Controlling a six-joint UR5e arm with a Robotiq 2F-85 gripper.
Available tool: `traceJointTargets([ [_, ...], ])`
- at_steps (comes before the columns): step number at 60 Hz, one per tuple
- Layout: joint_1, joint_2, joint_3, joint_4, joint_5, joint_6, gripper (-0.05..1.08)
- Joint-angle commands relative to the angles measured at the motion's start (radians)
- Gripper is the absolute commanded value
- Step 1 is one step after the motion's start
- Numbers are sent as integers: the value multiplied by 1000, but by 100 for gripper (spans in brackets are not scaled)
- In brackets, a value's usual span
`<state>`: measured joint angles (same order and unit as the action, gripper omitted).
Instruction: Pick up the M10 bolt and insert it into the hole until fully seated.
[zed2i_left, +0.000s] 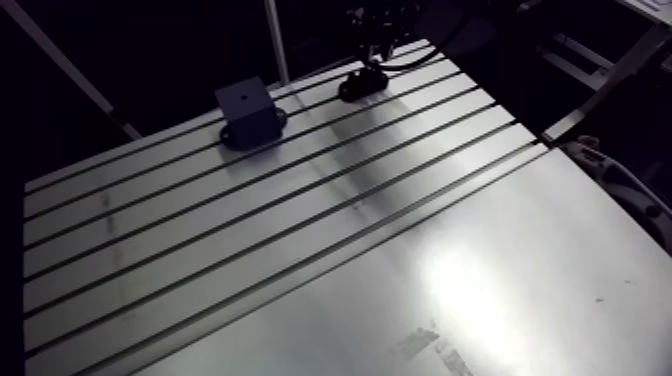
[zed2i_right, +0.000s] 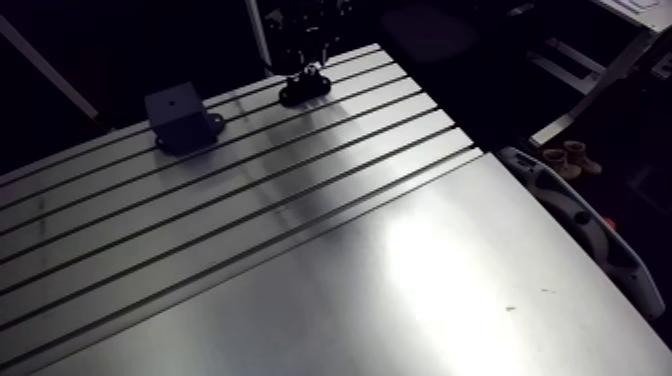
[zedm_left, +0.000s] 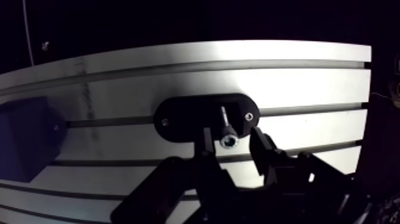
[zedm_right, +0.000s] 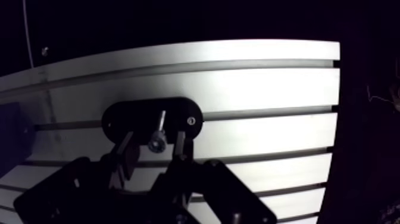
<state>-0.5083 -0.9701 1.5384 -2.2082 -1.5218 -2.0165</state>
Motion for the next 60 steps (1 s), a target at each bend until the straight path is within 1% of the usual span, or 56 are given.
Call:
traceJointTargets([
  [1, 0, 3, -1, -3, -2, 0, 56],
  [21, 2, 5, -1, -3, -2, 0, 60],
  [52, 2, 3, 0, -3, -4, 0, 60],
  [60, 2, 2, -1, -3, -8, 0, 62],
])
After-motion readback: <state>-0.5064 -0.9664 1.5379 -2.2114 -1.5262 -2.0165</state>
